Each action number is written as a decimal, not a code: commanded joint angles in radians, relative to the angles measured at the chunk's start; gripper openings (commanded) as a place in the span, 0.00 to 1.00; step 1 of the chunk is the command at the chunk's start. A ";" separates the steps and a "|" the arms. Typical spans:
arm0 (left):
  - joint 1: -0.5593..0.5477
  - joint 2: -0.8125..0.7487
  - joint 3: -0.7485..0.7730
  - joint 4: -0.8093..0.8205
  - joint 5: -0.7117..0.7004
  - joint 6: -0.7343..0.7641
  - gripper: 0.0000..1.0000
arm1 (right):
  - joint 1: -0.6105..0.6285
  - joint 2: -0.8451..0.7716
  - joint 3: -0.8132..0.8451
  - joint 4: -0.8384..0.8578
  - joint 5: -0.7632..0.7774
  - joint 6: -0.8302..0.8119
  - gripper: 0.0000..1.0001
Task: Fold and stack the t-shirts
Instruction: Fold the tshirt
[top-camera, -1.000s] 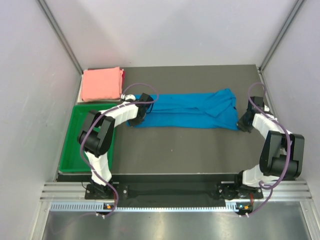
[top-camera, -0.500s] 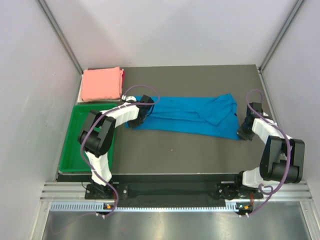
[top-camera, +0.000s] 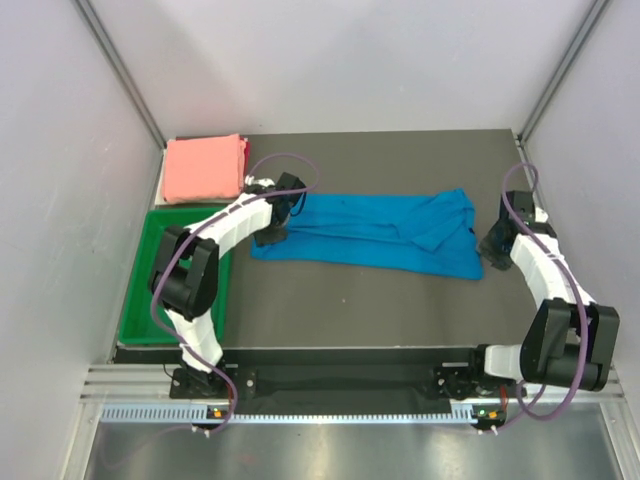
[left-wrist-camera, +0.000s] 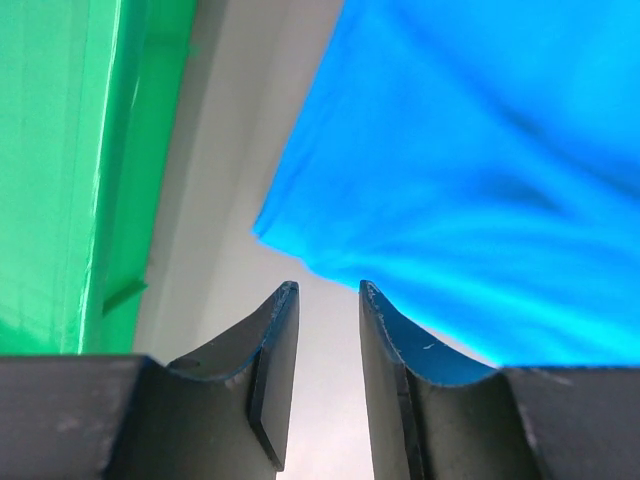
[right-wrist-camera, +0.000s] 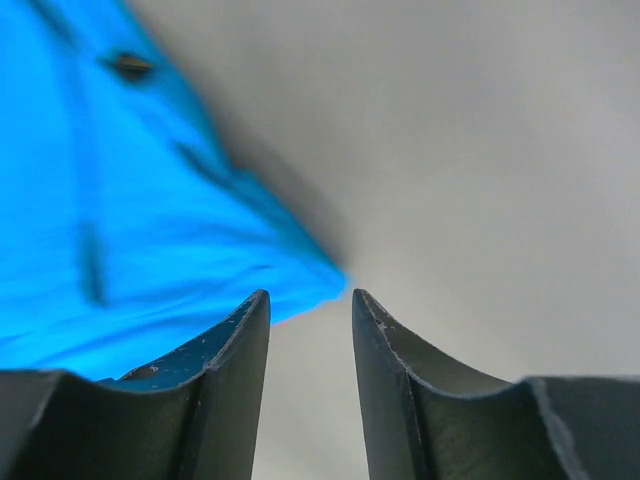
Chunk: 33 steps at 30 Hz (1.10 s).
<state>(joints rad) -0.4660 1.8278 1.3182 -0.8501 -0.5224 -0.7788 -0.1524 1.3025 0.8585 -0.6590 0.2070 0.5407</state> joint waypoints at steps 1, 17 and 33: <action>0.016 -0.029 0.075 -0.023 0.050 0.041 0.36 | 0.065 -0.002 0.063 0.019 -0.069 0.092 0.39; 0.121 0.177 0.168 0.103 0.173 0.065 0.36 | 0.263 0.184 0.051 0.343 -0.133 0.423 0.54; 0.124 0.235 0.240 0.005 0.047 0.062 0.34 | 0.298 0.279 0.043 0.420 -0.083 0.489 0.43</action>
<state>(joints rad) -0.3450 2.0689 1.5394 -0.8005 -0.4232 -0.7227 0.1303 1.5581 0.8661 -0.3065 0.1005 1.0138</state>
